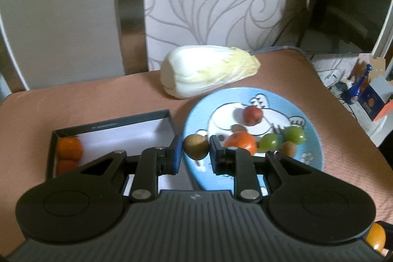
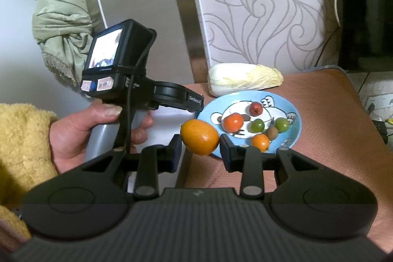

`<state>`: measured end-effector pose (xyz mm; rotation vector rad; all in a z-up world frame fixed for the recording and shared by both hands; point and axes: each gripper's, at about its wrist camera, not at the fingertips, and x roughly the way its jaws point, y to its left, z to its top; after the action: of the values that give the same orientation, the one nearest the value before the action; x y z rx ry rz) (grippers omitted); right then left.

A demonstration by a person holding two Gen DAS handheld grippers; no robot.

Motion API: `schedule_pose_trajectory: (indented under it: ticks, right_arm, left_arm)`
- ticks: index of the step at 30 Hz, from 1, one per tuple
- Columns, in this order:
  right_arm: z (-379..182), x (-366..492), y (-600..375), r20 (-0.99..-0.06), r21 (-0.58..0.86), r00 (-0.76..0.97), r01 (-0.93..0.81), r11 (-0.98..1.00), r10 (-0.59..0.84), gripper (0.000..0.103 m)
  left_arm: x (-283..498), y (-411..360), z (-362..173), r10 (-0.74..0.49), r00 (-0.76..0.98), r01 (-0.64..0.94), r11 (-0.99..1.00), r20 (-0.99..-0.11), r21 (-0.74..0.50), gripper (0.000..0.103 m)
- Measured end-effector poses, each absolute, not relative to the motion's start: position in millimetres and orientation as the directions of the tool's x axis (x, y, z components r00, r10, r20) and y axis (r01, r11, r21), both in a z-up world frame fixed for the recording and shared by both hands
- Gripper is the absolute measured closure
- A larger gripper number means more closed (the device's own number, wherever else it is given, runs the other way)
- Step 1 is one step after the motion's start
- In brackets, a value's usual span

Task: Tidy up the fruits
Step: 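Carry the brown fruit with the left tool over the plate while the right holds the tangerine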

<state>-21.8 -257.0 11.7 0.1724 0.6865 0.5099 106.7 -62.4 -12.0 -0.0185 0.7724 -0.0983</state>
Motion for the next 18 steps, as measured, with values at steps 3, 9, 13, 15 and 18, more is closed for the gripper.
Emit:
schedule_pose_trajectory:
  ticks: [3, 9, 13, 15, 18]
  right_arm:
    - [12.1, -22.6, -261.0, -0.567, 0.310, 0.665, -0.376, 0.873, 0.487, 0.066]
    - [12.5, -25.5, -272.2, -0.578, 0.303, 0.678, -0.338, 0.891, 0.454, 0.066]
    - [12.1, -28.3, -280.6, -0.585, 0.297, 0.687, -0.313, 0.902, 0.431, 0.066]
    - [11.7, -29.7, -284.6, -0.591, 0.292, 0.691, -0.299, 0.908, 0.417, 0.066]
    - [11.7, -31.8, -291.7, -0.598, 0.286, 0.698, -0.274, 0.918, 0.395, 0.066]
  left_arm:
    - [109.5, -72.7, -11.9, -0.115, 0.710, 0.103, 0.993, -0.695, -0.059, 0.076]
    - [114.2, -91.6, -13.1, -0.154, 0.700, 0.143, 0.987, -0.698, -0.074, 0.076]
    - [116.8, -103.4, -16.2, -0.174, 0.692, 0.166, 0.983, -0.701, -0.081, 0.076]
    - [117.8, -109.5, -18.2, -0.184, 0.687, 0.175, 0.981, -0.703, -0.085, 0.076]
    - [120.0, -116.8, -21.5, -0.197, 0.679, 0.187, 0.978, -0.707, -0.092, 0.076]
